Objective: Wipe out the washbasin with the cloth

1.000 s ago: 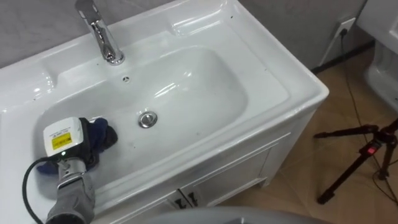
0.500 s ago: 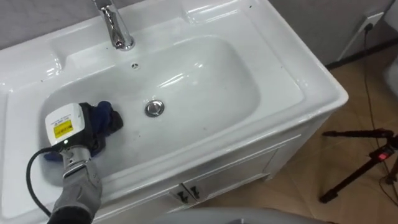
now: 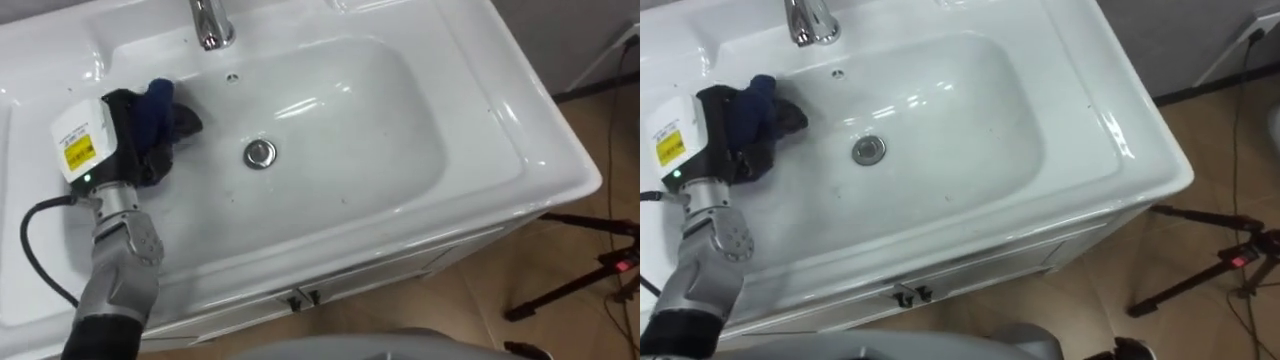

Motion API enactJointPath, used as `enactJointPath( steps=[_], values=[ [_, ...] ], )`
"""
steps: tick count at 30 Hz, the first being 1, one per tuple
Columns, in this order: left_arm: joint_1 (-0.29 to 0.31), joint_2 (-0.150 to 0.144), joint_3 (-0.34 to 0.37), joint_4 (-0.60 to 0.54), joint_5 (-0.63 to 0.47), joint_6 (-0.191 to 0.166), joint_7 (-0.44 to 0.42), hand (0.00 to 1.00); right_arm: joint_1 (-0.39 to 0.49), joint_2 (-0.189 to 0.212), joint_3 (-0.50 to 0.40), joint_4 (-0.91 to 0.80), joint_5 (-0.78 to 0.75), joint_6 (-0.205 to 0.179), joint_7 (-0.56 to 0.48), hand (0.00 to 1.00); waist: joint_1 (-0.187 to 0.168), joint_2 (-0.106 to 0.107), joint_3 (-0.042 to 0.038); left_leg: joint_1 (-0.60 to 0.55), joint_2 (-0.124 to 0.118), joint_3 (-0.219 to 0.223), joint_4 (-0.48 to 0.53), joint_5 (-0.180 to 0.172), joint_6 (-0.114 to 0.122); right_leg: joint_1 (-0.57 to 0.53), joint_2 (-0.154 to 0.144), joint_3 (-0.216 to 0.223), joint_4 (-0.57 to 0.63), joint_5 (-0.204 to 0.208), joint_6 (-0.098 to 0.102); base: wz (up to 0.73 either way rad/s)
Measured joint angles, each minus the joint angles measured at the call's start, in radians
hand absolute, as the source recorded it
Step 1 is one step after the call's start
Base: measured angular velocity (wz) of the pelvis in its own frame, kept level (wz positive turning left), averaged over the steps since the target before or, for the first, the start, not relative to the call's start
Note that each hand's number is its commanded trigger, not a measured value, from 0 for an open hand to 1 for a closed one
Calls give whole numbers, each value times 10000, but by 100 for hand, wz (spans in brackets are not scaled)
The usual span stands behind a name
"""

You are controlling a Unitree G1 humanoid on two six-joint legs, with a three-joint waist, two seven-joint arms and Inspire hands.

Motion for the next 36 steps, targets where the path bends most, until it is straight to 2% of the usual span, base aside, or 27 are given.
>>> enactJointPath(
  steps=[2, 4, 7, 14, 20, 24, 27, 33, 36],
  values=[
    [-3, 6, 0, -342, -25, -83, 135, 100, 1, 9, 119, 0, 45, -23, -1, 0, 0, 45, -15, 81, -14, 40, -2, 0, 0, 35, -14, 25, 5, 0, 0, -6],
    [-3, 8, 0, -624, -29, -185, 244, 100, -81, 23, 266, 20, 70, -28, -4, 0, -1, 62, 42, 138, -34, 40, -9, 0, 1, 134, -37, -8, 1, -1, 3, 0],
    [-4, 8, -2, -768, -29, -303, 266, 100, -97, 32, 266, 61, 87, -39, -23, 0, -4, 48, 52, 180, -50, 41, -13, 0, 1, 122, -50, -7, 2, 2, 11, 0],
    [-6, 68, 105, -806, 19, -310, 266, 100, -87, 35, 262, 132, 60, -49, -13, 0, 125, 22, 31, 118, -55, 38, -11, 0, 1, 38, -51, -3, 23, -1, 29, -2],
    [-11, 79, 670, -959, 18, -320, 266, 100, -87, 29, 247, 185, -58, -31, 9, 0, 278, 21, 19, 5, -41, 26, 20, 1, 2, -72, -30, -14, 21, -2, 39, 0],
    [-10, 99, 1284, -959, -4, -267, 350, 100, -52, -23, 234, 222, 7, 31, 15, 0, 369, 96, -82, -40, -37, 27, 24, 6, -3, -182, -25, -24, 33, 9, 57, 0],
    [-10, 101, 1563, -959, -6, -210, 634, 100, 23, -23, 234, 220, 40, 91, 67, 0, 497, 120, -111, -18, -46, 27, 19, 6, -3, -153, -36, -22, 28, 22, 78, 0],
    [412, 103, 2271, -932, -9, -200, 721, 100, 165, -17, 151, 90, -127, 232, 114, 0, 862, 80, -97, 49, -55, 18, 4, 6, -3, -41, -31, -22, 13, 28, 90, -1],
    [592, 110, 2641, -862, -20, 33, 722, 100, 197, -19, -66, 0, -119, 249, 88, 0, 1037, 62, -90, 16, -58, -1, 6, 6, -3, -48, -38, -42, -10, 26, 93, 6]
  ],
)
